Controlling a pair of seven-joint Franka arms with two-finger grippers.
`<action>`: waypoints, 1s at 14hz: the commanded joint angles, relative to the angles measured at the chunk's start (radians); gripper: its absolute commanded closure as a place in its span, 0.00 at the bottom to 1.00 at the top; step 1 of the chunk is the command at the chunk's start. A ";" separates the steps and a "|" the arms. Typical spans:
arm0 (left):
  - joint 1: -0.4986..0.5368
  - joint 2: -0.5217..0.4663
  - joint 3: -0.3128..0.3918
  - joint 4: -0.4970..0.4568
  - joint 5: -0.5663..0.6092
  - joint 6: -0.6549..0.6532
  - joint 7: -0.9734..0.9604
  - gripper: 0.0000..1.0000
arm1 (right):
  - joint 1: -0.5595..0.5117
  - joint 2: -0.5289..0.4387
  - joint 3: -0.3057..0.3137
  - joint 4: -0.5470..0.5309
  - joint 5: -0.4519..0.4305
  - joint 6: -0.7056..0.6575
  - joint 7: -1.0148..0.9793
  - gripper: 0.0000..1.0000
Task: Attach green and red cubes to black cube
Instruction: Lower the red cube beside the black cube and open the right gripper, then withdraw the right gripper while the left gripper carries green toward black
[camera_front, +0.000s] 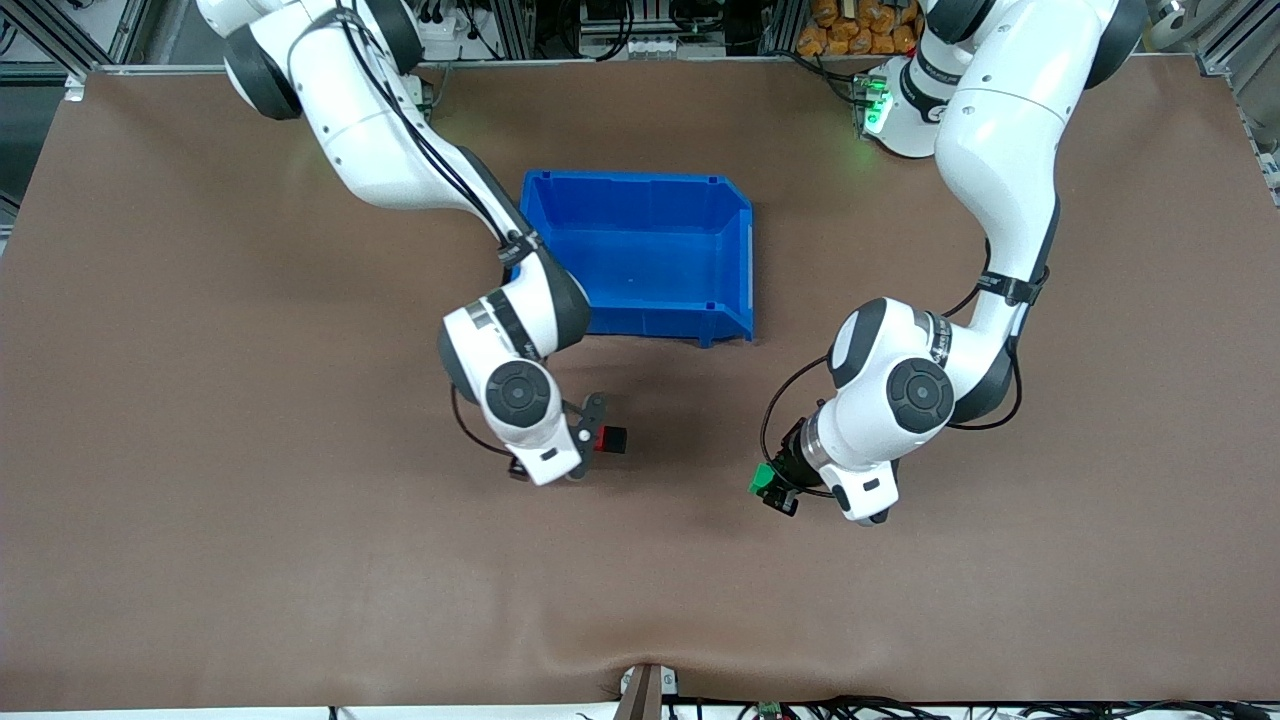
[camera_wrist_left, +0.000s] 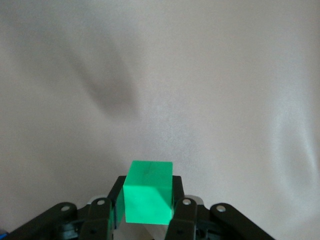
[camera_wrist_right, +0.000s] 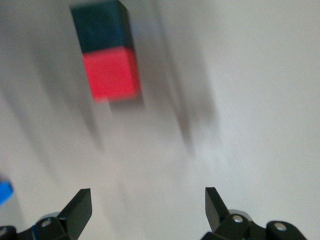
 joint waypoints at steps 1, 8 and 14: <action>-0.031 -0.013 0.002 -0.005 -0.014 -0.011 -0.096 1.00 | 0.000 -0.100 -0.066 -0.027 -0.014 -0.086 0.068 0.00; -0.132 0.051 0.005 0.000 -0.014 0.133 -0.305 1.00 | -0.016 -0.338 -0.287 -0.186 -0.002 -0.136 0.168 0.00; -0.198 0.169 0.014 0.107 -0.011 0.215 -0.383 1.00 | -0.166 -0.476 -0.339 -0.238 0.010 -0.140 0.174 0.00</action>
